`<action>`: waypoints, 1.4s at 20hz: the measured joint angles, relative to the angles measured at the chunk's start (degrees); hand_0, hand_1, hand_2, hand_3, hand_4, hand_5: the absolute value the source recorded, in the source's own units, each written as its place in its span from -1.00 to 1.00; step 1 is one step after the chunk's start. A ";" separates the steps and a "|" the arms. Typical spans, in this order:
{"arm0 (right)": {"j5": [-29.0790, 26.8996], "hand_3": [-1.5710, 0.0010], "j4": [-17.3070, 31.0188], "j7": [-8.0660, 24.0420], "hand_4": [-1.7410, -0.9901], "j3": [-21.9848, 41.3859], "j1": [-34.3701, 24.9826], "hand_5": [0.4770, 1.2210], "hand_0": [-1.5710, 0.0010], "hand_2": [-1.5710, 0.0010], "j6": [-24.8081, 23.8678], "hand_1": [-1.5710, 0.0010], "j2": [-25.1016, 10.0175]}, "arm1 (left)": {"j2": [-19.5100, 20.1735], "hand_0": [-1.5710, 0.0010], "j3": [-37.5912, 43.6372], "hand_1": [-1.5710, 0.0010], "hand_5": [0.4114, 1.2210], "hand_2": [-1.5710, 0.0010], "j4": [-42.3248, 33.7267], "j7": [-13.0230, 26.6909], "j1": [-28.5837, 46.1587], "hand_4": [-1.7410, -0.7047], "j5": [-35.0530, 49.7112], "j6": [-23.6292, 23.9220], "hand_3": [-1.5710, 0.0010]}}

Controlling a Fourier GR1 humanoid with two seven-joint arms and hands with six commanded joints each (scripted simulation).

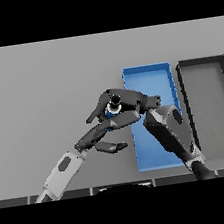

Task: Pick up the blue pipe and place it into the blue bin.

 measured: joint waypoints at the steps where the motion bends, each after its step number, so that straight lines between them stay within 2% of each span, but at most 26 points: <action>1: -0.56 -1.00 0.15 -0.70 -0.34 -1.02 -2.38 1.00 -1.00 -1.00 -0.10 -1.00 -0.51 | -0.18 1.00 -0.26 1.00 -0.80 1.00 -0.62 0.08 0.21 0.69 -0.12 0.27 1.00; 3: -0.06 -1.00 3.32 -3.08 -0.35 -3.76 -7.80 1.00 -1.00 -1.00 0.98 -1.00 -1.95 | -0.45 1.00 -0.50 1.00 -0.82 1.00 -0.76 0.41 0.12 0.68 -0.10 0.22 1.00; 6: 0.80 -1.00 8.42 -4.95 -0.35 -9.02 -12.94 1.00 -1.00 -1.00 -2.24 -1.00 -4.69 | 0.11 1.00 -0.09 1.00 -0.82 1.00 -0.80 0.51 -0.03 0.70 0.27 -0.11 1.00; 9: 7.00 -1.00 15.00 -7.29 -0.35 -12.13 -15.37 1.00 -1.00 -1.00 -3.19 -1.00 -7.09 | 1.89 1.00 0.65 1.00 -0.83 1.00 -2.38 1.16 0.67 0.73 0.89 -0.24 1.00; 11: 10.86 -1.00 20.42 -7.47 -0.35 -14.22 -15.60 1.00 -1.00 -1.00 -3.43 -1.00 -8.77 | 0.84 1.00 -0.04 1.00 -0.84 1.00 -1.94 1.96 0.69 0.75 0.07 0.38 1.00; 15: 13.88 -1.00 28.51 -6.22 -0.35 -18.70 -12.18 1.00 -1.00 -1.00 -3.45 -1.00 -11.27 | 1.74 1.00 0.53 1.00 -0.87 1.00 -2.14 1.91 0.77 0.76 -0.67 1.05 1.00; 18: 16.44 -1.00 30.02 -5.44 -0.36 -20.17 -7.10 1.00 -1.00 -1.00 -3.76 -1.00 -11.80 | 2.97 1.00 1.26 1.00 -0.88 1.00 -1.98 0.91 1.08 0.76 -0.11 0.30 1.00; 20: 18.49 -1.00 30.97 -3.01 -0.36 -20.30 -4.32 1.00 -1.00 -1.00 -4.21 -1.00 -11.62 | 2.40 1.00 0.89 1.00 -0.87 1.00 -2.38 0.92 0.87 0.76 -0.26 0.48 1.00; 23: 20.72 -1.00 29.86 0.00 -0.36 -20.80 1.94 1.00 -1.00 -1.00 -5.45 -1.00 -11.20 | 2.72 1.00 0.34 1.00 -0.86 1.00 -3.27 0.68 2.08 0.76 -0.70 0.65 1.00; 25: 21.88 -1.00 30.61 0.63 -0.36 -19.58 4.94 1.00 -1.00 -1.00 -8.94 -1.00 -11.48 | 2.50 1.00 0.79 1.00 -0.86 1.00 -3.12 1.39 1.44 0.76 -0.48 0.97 1.00; 27: 21.71 -0.38 31.40 0.63 -0.59 -16.12 7.50 1.00 -1.00 -1.00 -11.44 -1.00 -13.91 | 2.13 1.00 0.24 1.00 -0.85 1.00 -2.92 1.25 1.48 0.77 -0.89 0.84 1.00; 28: 20.95 -0.50 30.86 0.63 -0.54 -14.09 9.47 1.00 -1.00 -1.00 -12.45 -1.00 -14.56 | 2.10 1.00 0.26 1.00 -0.85 1.00 -2.54 1.34 1.53 0.76 -1.14 1.02 1.00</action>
